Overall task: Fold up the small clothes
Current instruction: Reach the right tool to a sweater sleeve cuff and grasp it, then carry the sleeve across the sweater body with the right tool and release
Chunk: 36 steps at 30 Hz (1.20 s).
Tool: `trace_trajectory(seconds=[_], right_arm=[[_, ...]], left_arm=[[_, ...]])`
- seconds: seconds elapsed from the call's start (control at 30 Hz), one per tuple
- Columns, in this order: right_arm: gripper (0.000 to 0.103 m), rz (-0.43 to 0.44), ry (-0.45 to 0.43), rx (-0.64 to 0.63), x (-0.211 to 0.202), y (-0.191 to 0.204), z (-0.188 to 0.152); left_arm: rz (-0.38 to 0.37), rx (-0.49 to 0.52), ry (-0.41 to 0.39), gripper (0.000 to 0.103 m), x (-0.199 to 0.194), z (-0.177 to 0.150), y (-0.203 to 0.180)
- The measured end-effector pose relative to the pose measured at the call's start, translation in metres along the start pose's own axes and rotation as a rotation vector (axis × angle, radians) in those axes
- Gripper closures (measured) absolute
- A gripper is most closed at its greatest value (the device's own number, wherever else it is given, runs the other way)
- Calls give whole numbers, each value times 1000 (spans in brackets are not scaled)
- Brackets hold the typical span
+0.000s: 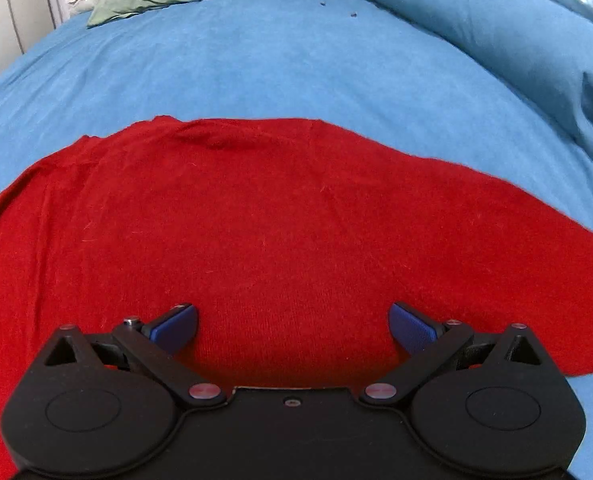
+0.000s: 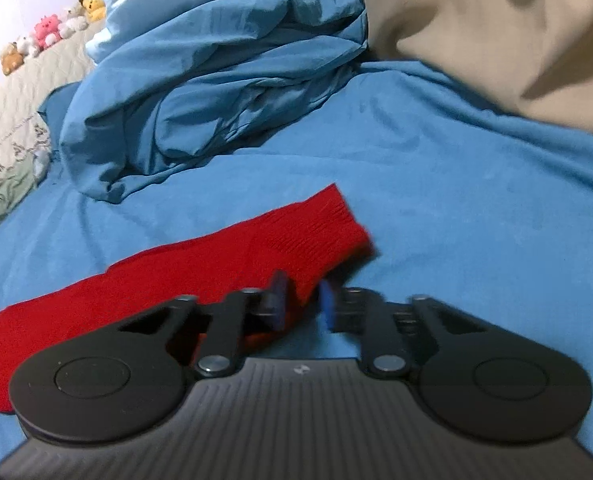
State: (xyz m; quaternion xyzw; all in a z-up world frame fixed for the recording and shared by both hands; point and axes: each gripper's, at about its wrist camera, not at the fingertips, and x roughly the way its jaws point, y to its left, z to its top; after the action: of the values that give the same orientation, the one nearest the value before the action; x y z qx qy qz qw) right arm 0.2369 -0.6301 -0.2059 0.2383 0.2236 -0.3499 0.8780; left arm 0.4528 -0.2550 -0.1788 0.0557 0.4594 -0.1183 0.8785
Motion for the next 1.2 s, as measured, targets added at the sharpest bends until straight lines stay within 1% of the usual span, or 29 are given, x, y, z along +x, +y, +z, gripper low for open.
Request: trace_trajectory(seconds=[0.07,0.13,0.2,0.23,0.27,0.33,0.37,0.43,0.53,0.6,0.63,0.67,0.73,0.77,0.8,0.87,0.93,0.97,1.03,1.07,1.1,1.13,1.17,1.2], right_arm=[[82,6,4,-5,-2,4,6],[82,22,1,-24,-6,13,17],[82,59,-12,-48,-16,30,30],[83,84,-18,-60,-21,41,37],[83,119,-24,-71,-27,54,46],[83,203,-46,-102,-43,90,62],[83,251,-57,-120,-52,110,69],[83,361,-75,-156,-69,155,78],[83,576,-91,-225,-103,240,73],[83,721,-77,-268,-120,296,56],[83,793,-53,-290,-127,325,42],[83,846,-24,-311,-130,349,27],[83,923,54,-366,-129,401,-17],[83,938,95,-391,-125,420,-39],[83,933,140,-433,-119,438,-65],[83,902,209,-541,-109,466,-116],[83,883,269,-605,-100,479,-156],[83,883,287,-620,-99,479,-172],[82,889,303,-642,-97,479,-188],[79,898,306,-652,-99,478,-192],[73,901,299,-665,-100,478,-193],[64,905,284,-683,-104,475,-192],[36,910,262,-694,-107,470,-189],[13,917,229,-699,-109,462,-182]], left_arm=[[-11,-4,10,0,-1,-1,2],[-35,-2,27,0,-2,1,6],[-67,24,53,0,-4,5,11],[-72,26,61,0,-7,6,14],[-61,15,58,0,-12,6,19],[-26,4,32,0,-25,7,31],[-6,5,6,0,-34,6,39],[10,12,-38,0,-51,4,59],[27,0,-70,0,-73,-1,94],[31,-35,-88,0,-87,-8,124],[28,-57,-96,0,-92,-11,139],[23,-83,-100,0,-96,-18,157],[19,-135,-92,0,-100,-31,189],[19,-157,-81,0,-101,-38,201],[15,-172,-66,0,-102,-46,212],[11,-189,-42,0,-101,-62,234],[11,-187,-35,0,-102,-72,245],[8,-182,-36,0,-102,-77,250],[4,-173,-45,0,-103,-82,251],[0,-165,-55,0,-103,-83,251],[-2,-161,-62,0,-99,-80,247],[-4,-158,-70,0,-96,-78,244],[-11,-154,-79,0,-94,-77,244],[-19,-148,-91,0,-95,-81,244]])
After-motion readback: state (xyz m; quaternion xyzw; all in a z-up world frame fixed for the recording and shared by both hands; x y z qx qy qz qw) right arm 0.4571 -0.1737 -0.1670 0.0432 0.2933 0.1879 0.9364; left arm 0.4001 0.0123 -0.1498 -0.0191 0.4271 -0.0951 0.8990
